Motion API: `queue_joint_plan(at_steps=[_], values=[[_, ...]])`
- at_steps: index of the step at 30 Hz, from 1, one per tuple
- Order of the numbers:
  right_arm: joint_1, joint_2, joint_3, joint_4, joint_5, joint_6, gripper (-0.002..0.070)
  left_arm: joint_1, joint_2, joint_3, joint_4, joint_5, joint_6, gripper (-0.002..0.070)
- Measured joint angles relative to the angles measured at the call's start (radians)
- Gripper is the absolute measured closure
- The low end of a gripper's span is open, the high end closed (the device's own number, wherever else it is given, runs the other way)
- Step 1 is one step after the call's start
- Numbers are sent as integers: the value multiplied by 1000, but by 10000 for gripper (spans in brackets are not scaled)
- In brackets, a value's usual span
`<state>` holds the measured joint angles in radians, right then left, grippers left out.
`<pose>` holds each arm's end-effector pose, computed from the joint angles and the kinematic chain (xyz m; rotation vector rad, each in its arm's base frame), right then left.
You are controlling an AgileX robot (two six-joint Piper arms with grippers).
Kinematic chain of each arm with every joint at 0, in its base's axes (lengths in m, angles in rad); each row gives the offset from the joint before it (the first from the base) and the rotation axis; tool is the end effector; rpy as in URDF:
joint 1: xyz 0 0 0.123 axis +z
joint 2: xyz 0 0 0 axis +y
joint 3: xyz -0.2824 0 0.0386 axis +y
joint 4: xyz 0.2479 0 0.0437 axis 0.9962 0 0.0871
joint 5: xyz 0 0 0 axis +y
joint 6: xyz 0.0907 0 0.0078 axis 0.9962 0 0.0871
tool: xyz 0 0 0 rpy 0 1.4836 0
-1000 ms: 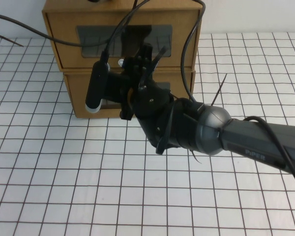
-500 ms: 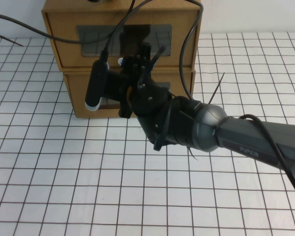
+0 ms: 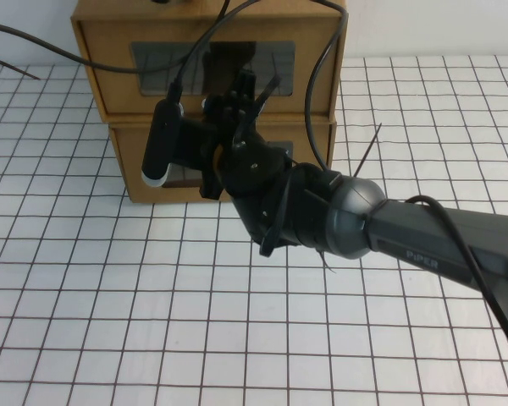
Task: Open the shoe box
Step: 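Pull the top drawer of the cardboard box fully open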
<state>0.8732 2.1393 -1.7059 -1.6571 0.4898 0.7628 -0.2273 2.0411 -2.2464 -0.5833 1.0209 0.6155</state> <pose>0.3570 0.3593 0.2520 -1.2109 1.4145 -0.4777 0.4388 -0.1454 0.4022 0.8046 2.0192 -0.5075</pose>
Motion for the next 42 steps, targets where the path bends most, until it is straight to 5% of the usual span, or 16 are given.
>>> queue_joint_plan(at_steps=[8, 15, 42], values=[[0, 0, -3, 0, 13, -17, 487, 0, 0, 0, 0, 0, 0, 677], [0, 0, -6, -10, 24, -26, 651, 0, 0, 0, 0, 0, 0, 677], [9, -12, -16, 153, 46, -212, 665, 0, 0, 0, 0, 4, -2, 677]])
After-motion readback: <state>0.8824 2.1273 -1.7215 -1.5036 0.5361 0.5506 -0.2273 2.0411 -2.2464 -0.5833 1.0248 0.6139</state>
